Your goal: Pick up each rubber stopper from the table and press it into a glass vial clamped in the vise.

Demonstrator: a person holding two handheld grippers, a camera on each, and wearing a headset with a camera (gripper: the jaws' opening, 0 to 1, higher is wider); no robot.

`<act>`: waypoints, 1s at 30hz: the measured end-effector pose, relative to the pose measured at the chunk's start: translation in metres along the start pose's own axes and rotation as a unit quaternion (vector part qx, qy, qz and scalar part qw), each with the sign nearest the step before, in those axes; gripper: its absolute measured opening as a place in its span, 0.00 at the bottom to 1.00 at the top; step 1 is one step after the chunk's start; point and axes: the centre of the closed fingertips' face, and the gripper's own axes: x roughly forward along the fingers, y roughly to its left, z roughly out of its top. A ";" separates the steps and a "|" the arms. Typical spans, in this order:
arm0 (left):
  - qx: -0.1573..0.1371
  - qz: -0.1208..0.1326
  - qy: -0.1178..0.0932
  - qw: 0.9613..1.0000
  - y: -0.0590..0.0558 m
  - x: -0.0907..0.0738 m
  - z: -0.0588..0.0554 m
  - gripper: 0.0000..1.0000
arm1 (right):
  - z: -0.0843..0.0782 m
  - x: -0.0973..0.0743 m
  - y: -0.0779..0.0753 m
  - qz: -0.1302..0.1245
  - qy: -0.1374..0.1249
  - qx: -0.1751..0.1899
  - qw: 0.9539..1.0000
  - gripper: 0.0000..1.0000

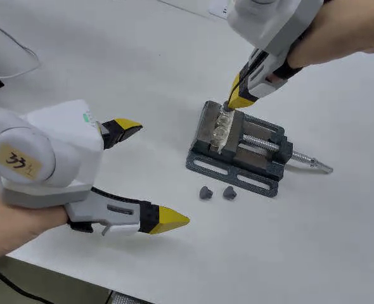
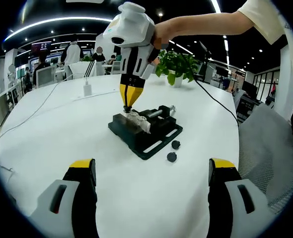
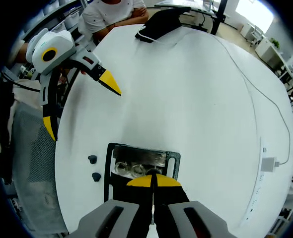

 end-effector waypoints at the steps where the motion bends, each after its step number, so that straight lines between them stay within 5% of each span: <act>1: 0.002 0.001 -0.002 1.000 0.000 0.000 0.002 0.93 | 0.000 -0.001 0.001 -0.002 0.000 -0.001 1.000 0.00; 13: 0.024 0.002 -0.016 1.000 -0.001 -0.004 0.031 0.93 | -0.002 -0.001 -0.001 -0.040 -0.025 0.012 0.999 0.00; 15: 0.028 0.003 -0.018 0.999 -0.002 -0.005 0.035 0.93 | -0.002 -0.002 -0.002 -0.042 -0.042 0.056 0.997 0.00; 16: 0.027 0.002 -0.019 0.999 -0.003 -0.006 0.036 0.93 | -0.003 -0.002 -0.002 -0.042 -0.040 0.037 0.998 0.00; 30: 0.029 0.019 -0.014 0.999 -0.001 -0.014 0.034 0.93 | -0.002 -0.001 -0.006 -0.055 -0.066 0.045 0.995 0.00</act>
